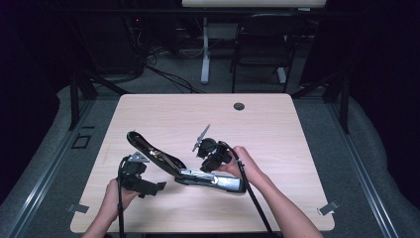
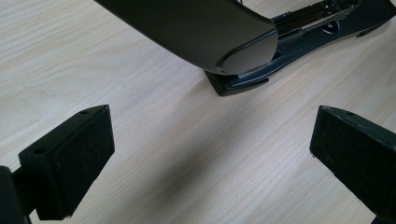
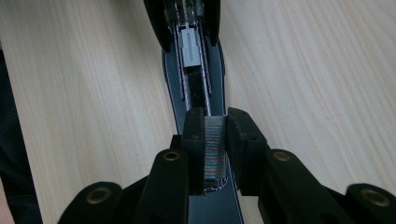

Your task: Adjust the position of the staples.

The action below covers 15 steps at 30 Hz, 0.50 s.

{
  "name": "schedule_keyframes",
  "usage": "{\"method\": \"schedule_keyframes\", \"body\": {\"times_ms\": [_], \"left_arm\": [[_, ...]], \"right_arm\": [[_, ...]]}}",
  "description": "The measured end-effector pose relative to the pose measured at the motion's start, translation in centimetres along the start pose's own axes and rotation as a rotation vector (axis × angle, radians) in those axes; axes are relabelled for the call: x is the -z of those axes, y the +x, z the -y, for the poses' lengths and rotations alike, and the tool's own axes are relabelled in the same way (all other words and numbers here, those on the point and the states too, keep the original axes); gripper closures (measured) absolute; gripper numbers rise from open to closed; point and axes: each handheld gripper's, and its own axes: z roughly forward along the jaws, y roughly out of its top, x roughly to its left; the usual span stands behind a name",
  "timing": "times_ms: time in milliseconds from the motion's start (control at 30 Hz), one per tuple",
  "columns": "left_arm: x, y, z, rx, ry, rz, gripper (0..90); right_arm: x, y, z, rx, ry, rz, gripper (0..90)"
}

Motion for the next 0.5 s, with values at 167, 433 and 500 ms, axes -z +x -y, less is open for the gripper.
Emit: {"method": "schedule_keyframes", "body": {"times_ms": [167, 433, 500], "left_arm": [[0.00, -0.03, -0.01, -0.001, -0.002, 0.000, 0.1], [0.01, -0.09, 0.01, 0.005, -0.007, -0.001, 0.1], [0.02, -0.14, 0.02, 0.007, -0.008, -0.002, 0.2]], "right_arm": [[-0.51, 0.26, 0.08, 0.014, 0.027, 0.004, 77.8], [-1.02, 0.09, 0.18, 0.016, 0.024, -0.012, 77.7], [-1.02, 0.10, 0.14, 0.030, 0.037, 0.003, 77.7]]}}
